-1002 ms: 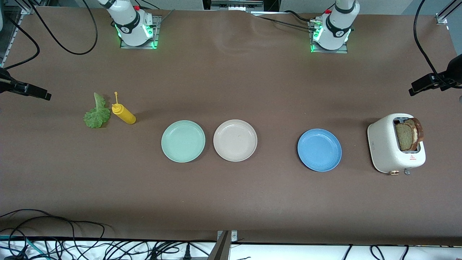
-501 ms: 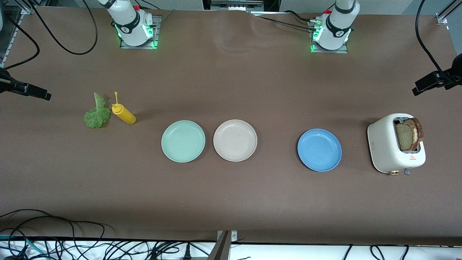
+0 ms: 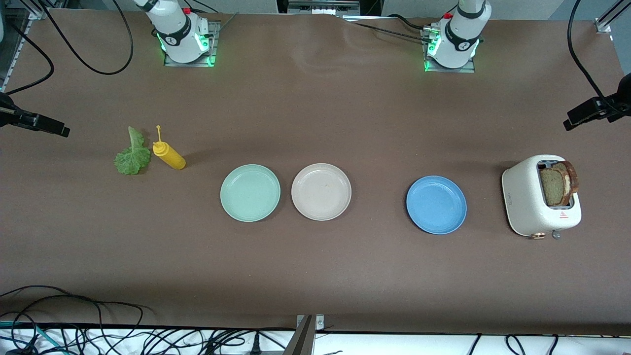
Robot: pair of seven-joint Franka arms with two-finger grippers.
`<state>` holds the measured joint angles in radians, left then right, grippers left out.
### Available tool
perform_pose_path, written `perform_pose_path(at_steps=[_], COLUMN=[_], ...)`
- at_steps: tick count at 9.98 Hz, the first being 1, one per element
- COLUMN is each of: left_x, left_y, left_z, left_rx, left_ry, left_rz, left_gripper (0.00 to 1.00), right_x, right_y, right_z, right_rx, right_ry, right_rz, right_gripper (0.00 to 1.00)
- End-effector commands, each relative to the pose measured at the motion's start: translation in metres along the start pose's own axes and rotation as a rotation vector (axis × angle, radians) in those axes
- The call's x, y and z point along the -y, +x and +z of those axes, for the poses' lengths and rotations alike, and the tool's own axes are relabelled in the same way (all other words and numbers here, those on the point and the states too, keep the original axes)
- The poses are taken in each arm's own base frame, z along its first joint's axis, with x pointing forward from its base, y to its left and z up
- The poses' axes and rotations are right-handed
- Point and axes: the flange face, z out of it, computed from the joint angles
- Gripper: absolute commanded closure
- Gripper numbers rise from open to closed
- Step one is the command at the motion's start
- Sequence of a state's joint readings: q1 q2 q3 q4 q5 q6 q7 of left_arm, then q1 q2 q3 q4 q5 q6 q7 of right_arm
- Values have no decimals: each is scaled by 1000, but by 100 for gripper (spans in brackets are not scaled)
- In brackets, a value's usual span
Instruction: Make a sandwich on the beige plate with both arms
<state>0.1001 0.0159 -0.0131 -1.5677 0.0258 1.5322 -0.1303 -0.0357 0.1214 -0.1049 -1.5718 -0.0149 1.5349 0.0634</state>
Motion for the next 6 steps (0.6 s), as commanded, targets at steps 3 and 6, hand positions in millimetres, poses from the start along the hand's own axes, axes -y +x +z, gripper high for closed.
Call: perform_pose_path(at_steps=[3,6], left_x=[2,2], left_y=[0,0], left_z=[-6,-5], left_rx=[4,4], left_ry=[-9,-9], left_rz=[-8,-8], left_gripper=[0,0], right_x=[-2,-2], right_y=[-6,-6], right_z=[-6,-6], right_rx=[-2,0], right_ry=[-2,-2], right_rz=[10,10], right_gripper=[0,0])
